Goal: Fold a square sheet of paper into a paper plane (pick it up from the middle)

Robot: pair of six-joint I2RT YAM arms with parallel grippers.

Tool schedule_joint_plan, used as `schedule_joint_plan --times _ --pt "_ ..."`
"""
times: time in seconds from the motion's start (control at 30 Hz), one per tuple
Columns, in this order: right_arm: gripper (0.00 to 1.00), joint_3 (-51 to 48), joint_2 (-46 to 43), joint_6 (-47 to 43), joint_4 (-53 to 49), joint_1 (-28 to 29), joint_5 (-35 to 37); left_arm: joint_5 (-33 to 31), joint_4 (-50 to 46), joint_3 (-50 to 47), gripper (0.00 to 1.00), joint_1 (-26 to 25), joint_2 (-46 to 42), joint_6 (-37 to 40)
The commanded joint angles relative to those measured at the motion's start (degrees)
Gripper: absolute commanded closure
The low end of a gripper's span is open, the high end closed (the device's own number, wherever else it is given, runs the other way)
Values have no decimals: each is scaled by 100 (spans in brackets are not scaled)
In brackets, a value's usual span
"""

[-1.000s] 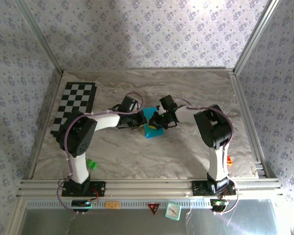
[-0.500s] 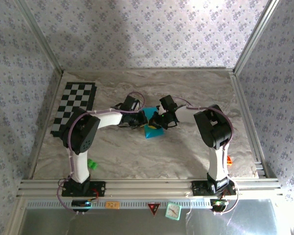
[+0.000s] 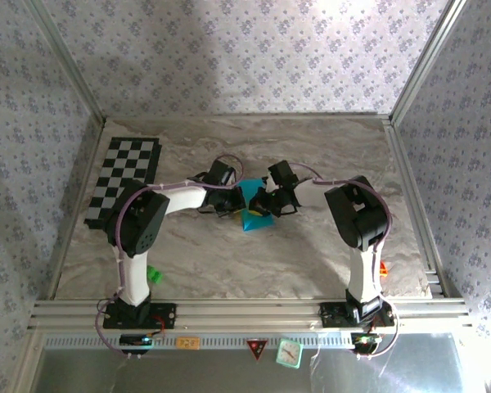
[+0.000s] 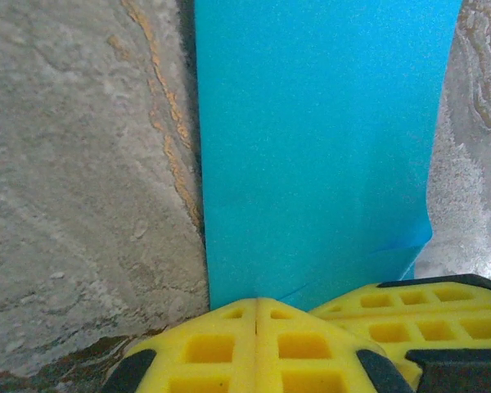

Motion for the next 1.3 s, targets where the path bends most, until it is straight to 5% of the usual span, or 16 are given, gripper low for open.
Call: schedule_joint_plan --times 0.0,0.67,1.27 --pt "92 -80 -226 -65 -96 -122 225 -324 -699 -33 100 -30 361 197" --pt "96 -633 211 32 -557 -333 1144 2 -811 908 100 45 36 379" --pt "96 -555 363 468 -835 -339 1585 392 201 -190 96 -547 -602 -534"
